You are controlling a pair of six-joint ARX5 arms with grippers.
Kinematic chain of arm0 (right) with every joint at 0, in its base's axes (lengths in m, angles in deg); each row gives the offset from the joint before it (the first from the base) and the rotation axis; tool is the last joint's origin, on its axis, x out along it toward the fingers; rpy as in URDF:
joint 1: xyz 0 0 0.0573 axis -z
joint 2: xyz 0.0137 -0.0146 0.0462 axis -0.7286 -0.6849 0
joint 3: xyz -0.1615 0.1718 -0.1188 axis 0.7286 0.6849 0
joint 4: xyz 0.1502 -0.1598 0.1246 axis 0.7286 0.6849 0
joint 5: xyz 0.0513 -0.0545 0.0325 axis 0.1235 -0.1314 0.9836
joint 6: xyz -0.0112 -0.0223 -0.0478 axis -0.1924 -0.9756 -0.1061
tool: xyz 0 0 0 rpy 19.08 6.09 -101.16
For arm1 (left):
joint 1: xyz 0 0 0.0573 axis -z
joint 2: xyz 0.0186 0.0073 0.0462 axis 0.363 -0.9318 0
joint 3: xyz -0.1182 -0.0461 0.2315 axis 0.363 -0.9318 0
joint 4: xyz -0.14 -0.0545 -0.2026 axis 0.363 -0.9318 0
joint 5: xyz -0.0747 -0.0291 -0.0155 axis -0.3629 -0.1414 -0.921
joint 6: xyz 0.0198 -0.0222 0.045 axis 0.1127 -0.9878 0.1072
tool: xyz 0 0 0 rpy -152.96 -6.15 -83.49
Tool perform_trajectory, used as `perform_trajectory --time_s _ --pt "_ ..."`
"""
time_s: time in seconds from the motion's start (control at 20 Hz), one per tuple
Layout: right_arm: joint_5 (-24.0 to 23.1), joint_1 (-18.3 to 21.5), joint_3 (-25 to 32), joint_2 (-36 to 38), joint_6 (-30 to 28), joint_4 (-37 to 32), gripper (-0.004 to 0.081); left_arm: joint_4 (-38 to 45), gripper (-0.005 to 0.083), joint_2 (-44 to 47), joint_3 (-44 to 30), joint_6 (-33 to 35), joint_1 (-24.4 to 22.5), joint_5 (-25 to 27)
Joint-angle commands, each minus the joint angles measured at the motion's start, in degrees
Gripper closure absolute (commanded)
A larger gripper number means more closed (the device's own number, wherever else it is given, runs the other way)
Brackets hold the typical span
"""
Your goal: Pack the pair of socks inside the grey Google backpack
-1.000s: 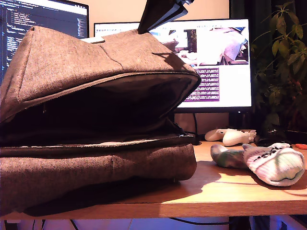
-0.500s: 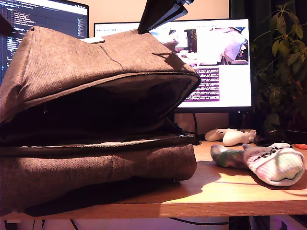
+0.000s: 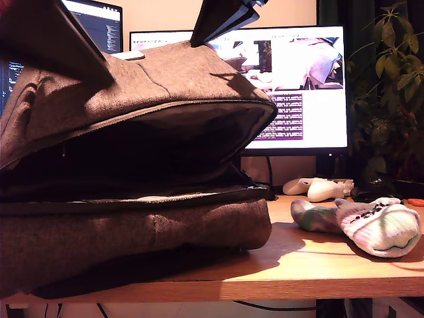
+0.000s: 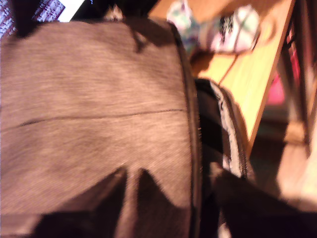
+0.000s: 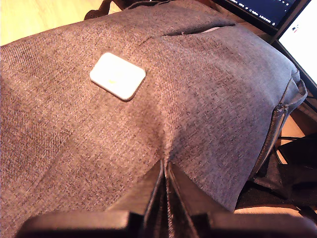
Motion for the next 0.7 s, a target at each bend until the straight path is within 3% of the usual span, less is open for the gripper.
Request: perform_trajectory --time_s 0.0,0.3,0.45,0.55,0.65 --pt "0.37 -0.26 -2.03 -0.15 0.02 -1.29 0.0783 2.56 0.0153 -3.5 -0.85 2.1 1.38 2.82" --pt "0.37 -0.26 -2.03 -0.15 0.02 -1.22 0.0783 13.51 0.0152 -14.88 -0.83 5.51 3.72 18.51" --pt "0.37 -0.26 -2.03 -0.15 0.02 -1.22 0.0783 17.46 0.0175 -17.4 -0.83 5.88 2.62 22.86" --pt "0.37 -0.26 -2.03 -0.15 0.04 -1.2 0.0783 19.04 0.0295 -17.66 -0.79 5.9 1.68 24.9" --pt "0.42 -0.26 -2.03 -0.15 0.04 -1.09 0.0783 18.97 0.0517 -17.46 -0.77 6.88 1.66 25.07"
